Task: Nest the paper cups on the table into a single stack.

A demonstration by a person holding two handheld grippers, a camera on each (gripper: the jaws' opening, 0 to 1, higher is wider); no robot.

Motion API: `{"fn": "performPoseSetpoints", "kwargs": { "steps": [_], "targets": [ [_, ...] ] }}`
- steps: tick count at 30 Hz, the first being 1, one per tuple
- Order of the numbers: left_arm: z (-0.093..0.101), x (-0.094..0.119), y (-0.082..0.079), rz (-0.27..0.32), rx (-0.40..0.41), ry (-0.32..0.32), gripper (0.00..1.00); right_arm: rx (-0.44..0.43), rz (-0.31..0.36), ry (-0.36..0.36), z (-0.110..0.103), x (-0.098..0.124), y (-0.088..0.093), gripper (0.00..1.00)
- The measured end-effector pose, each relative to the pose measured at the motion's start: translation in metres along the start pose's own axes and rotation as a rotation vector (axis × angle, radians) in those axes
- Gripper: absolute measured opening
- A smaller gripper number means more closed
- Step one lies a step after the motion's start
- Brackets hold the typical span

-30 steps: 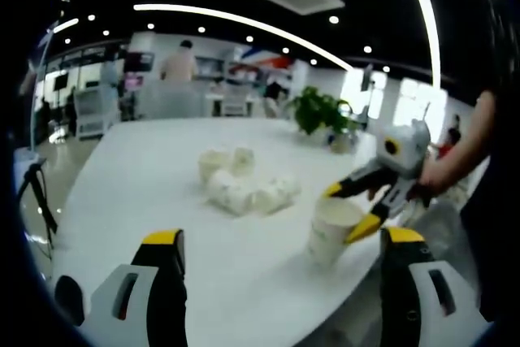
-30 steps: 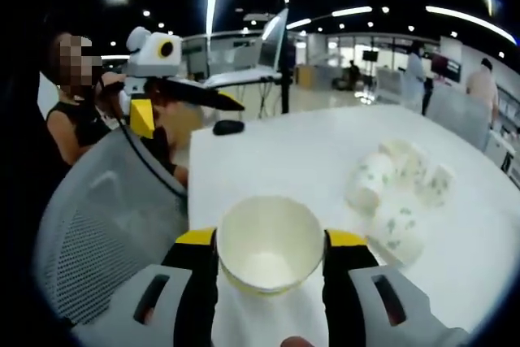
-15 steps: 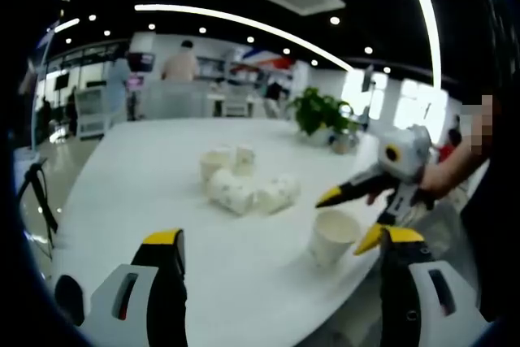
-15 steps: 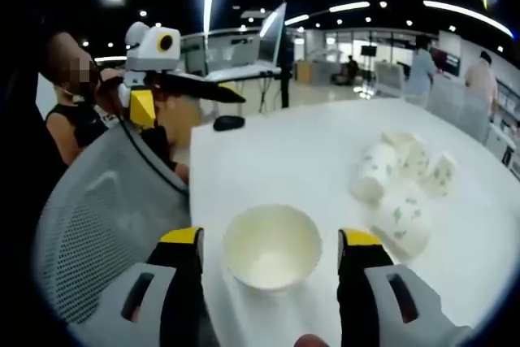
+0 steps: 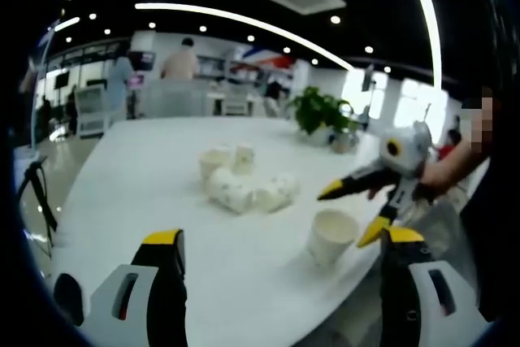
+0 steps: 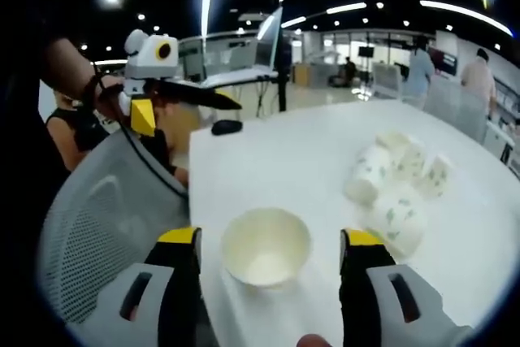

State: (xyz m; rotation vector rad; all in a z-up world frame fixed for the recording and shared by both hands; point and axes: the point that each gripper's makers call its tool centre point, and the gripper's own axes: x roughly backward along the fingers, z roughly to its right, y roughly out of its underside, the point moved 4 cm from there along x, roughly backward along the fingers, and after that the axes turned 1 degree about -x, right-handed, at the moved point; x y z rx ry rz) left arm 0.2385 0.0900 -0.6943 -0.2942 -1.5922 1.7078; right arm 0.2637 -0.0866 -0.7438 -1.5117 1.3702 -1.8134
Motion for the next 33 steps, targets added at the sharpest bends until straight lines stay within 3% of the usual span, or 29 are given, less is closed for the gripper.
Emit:
{"fn": "performPoseSetpoints", "kwargs": {
  "steps": [18,23,26,33],
  "targets": [
    [-0.001,0.000,0.000,-0.007,0.008,-0.006,1.00,-0.036,0.050,0.052,0.022,0.020,-0.012,0.79],
    [-0.002,0.000,0.000,-0.010,0.010,-0.007,1.00,-0.064,0.053,0.075,0.028,0.025,-0.011,0.89],
    [-0.002,0.000,0.000,-0.007,0.009,-0.007,1.00,-0.077,0.049,0.115,0.035,0.026,-0.009,1.00],
    [-0.001,0.000,0.001,-0.011,0.014,-0.007,1.00,-0.077,0.055,0.128,0.047,0.031,-0.014,1.00]
  ]
}}
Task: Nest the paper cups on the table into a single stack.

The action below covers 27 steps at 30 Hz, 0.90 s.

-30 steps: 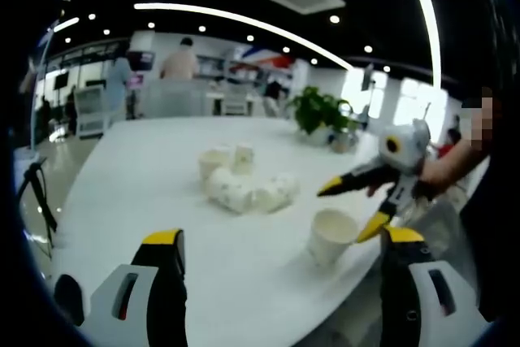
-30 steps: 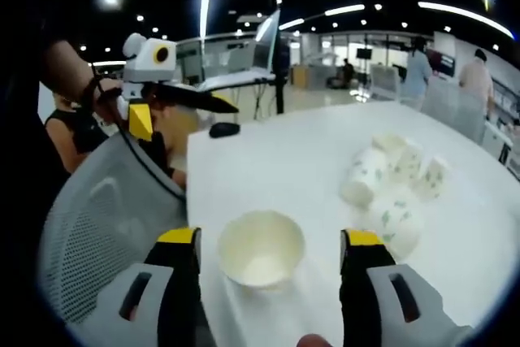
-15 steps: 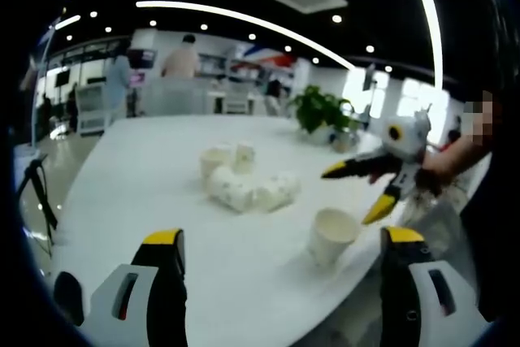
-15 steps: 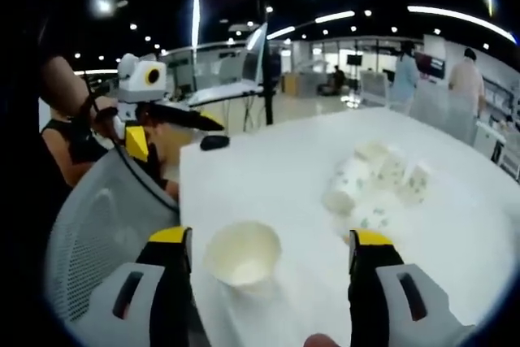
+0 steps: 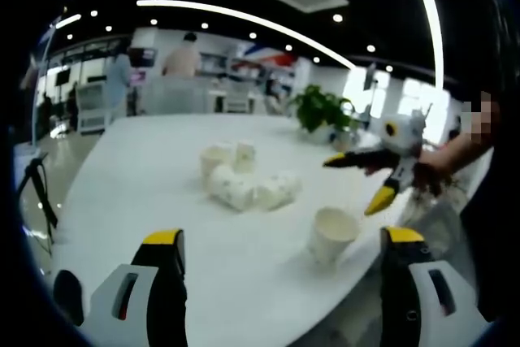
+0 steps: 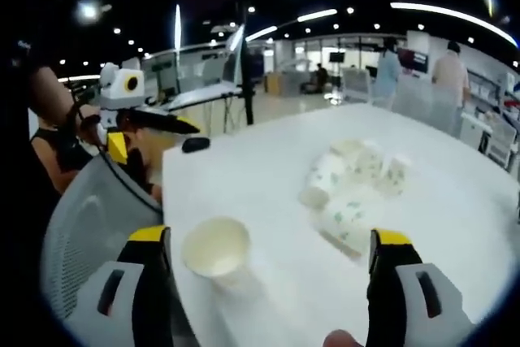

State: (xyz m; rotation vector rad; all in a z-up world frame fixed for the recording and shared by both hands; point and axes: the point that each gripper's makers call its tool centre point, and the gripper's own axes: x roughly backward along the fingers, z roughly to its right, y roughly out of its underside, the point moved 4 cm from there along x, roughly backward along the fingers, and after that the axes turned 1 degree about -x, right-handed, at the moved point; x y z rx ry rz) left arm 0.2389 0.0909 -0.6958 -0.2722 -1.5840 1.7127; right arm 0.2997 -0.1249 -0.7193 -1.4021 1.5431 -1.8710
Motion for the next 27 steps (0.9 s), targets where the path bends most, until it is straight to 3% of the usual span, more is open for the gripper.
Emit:
{"fn": "performPoseSetpoints", "kwargs": {
  "steps": [11,20,27],
  "targets": [
    [-0.002,-0.002,-0.002,0.000,-0.012,0.000,1.00,-0.032,0.007,0.046,0.022,0.005,-0.004,1.00],
    [-0.004,-0.003,-0.003,0.005,-0.008,0.003,1.00,-0.060,0.015,0.108,0.063,0.015,-0.008,0.99],
    [-0.005,-0.002,-0.002,0.005,-0.007,0.007,1.00,-0.130,0.008,0.102,0.082,0.013,-0.007,0.95]
  ]
}}
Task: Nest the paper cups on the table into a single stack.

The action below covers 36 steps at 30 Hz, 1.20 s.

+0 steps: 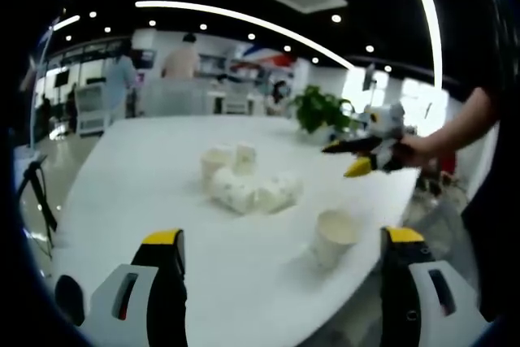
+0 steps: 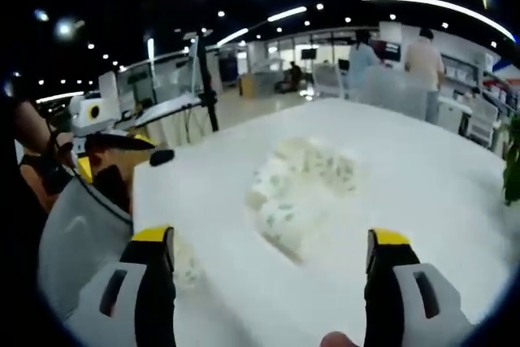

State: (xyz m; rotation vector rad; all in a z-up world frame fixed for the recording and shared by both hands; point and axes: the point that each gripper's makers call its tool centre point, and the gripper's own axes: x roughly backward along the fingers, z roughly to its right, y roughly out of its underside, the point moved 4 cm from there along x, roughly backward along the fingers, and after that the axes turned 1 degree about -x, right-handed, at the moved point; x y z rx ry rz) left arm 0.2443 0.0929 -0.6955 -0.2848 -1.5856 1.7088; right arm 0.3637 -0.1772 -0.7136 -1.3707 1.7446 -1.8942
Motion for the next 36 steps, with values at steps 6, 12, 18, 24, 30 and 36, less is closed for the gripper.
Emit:
{"fn": "performPoseSetpoints", "kwargs": {
  "steps": [6,12,18,24,30,36],
  "targets": [
    [-0.004,0.001,0.000,0.001,0.002,-0.009,1.00,-0.060,0.003,0.005,0.010,-0.009,-0.004,0.88],
    [-0.005,0.003,0.001,0.000,0.010,-0.013,1.00,-0.121,0.016,0.004,0.019,-0.018,-0.005,0.82],
    [-0.007,0.005,0.001,-0.001,0.015,-0.026,1.00,-0.181,-0.005,0.015,0.026,-0.025,0.001,0.76],
    [-0.010,0.009,0.004,-0.008,0.024,-0.040,1.00,-0.259,-0.005,0.008,0.032,-0.031,0.007,0.69],
    [-0.009,0.008,0.005,-0.012,0.025,-0.038,1.00,-0.261,-0.013,-0.002,0.031,-0.036,0.010,0.60],
    [-0.011,0.009,0.004,-0.011,0.027,-0.046,1.00,-0.278,-0.022,-0.010,0.029,-0.044,0.014,0.56]
  ]
}}
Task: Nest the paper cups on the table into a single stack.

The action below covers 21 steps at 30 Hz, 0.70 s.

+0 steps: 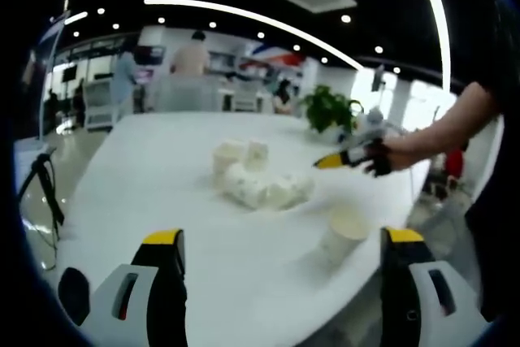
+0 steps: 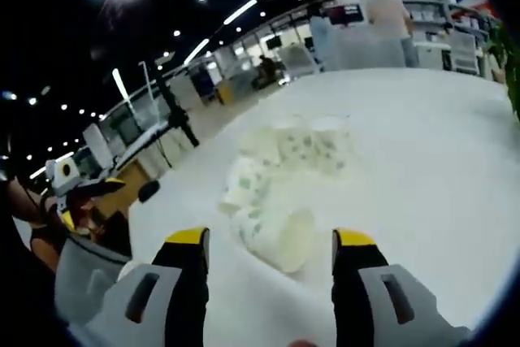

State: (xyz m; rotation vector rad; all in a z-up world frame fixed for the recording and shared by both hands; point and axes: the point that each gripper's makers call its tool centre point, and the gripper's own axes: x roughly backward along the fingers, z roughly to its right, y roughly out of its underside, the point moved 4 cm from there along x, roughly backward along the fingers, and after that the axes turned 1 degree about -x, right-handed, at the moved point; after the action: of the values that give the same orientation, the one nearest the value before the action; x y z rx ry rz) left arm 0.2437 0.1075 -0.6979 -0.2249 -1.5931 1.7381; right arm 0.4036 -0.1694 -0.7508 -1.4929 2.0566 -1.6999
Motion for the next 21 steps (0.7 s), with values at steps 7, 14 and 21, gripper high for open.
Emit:
{"fn": "performPoseSetpoints", "kwargs": {
  "steps": [7,14,21],
  "targets": [
    [-0.002,0.002,-0.001,0.006,0.004,-0.006,1.00,0.000,-0.017,-0.010,-0.002,-0.011,0.003,0.46],
    [-0.002,0.003,0.000,0.001,0.009,-0.008,1.00,-0.037,-0.017,-0.011,0.000,-0.016,0.006,0.43],
    [-0.005,0.004,0.000,-0.002,0.009,-0.014,1.00,-0.046,-0.018,-0.019,0.001,-0.018,0.007,0.38]
  ]
}}
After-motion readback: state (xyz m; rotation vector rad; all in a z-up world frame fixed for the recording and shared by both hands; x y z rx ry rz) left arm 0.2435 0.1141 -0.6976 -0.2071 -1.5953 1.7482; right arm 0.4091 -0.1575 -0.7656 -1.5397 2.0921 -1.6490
